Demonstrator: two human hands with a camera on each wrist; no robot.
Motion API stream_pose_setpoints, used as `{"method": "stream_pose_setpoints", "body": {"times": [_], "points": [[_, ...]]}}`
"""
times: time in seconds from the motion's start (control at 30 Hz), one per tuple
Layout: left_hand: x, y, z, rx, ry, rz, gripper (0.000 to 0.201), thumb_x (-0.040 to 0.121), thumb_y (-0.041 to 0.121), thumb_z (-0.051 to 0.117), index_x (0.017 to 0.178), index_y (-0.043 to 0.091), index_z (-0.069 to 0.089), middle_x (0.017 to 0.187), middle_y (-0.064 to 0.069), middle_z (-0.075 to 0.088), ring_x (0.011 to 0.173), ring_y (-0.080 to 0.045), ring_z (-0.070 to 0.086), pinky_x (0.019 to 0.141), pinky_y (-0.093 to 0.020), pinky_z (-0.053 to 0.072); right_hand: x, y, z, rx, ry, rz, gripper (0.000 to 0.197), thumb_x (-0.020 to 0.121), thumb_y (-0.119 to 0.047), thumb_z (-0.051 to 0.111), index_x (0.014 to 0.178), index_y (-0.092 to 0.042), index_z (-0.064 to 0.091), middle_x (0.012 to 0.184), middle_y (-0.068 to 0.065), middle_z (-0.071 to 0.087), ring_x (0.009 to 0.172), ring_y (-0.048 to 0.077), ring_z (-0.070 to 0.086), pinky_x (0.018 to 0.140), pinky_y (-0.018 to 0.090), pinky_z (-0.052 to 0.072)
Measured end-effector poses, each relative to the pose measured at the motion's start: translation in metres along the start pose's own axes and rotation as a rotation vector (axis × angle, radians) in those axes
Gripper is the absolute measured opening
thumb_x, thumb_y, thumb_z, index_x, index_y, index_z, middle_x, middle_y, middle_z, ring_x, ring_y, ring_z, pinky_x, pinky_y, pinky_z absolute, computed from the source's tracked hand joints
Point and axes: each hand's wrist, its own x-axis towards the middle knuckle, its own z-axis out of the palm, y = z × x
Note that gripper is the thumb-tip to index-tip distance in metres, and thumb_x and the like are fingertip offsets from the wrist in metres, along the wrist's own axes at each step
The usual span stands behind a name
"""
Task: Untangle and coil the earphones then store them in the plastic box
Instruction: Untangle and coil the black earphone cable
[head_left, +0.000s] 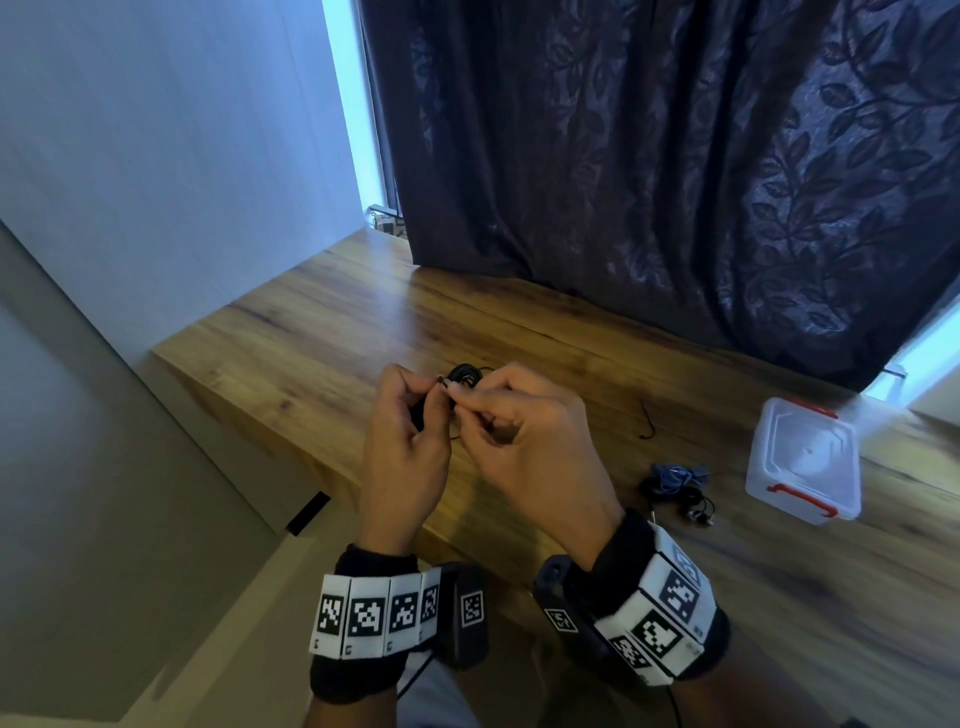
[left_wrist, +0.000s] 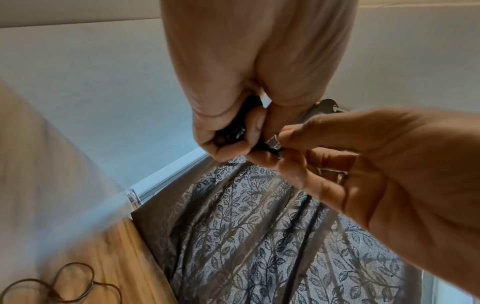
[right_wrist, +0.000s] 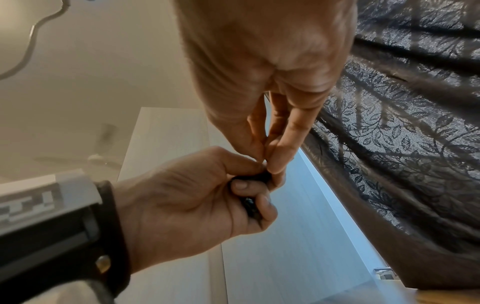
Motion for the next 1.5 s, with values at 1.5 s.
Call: {"method": "stream_pose_setpoints", "body": {"times": [1.5], "points": [[-0.0006,0.0017,0.0013,0.063,-0.04,0.038,0.009,0.1,0.013,0.054,0.095,0.006,0.051,0.079,-0.011,0.062,0.067,-0.025,0.061,0.056,-0.043,0.051,0.0012,-0.0033,-0.0025,-0.013,0.026,0.007,0.015,0.092,-0.008,0.072,0.106,-0.006,0.078,0.094,0.002,0.067,0.077,0.008,0.065,0.071,0.024,0.058]]}}
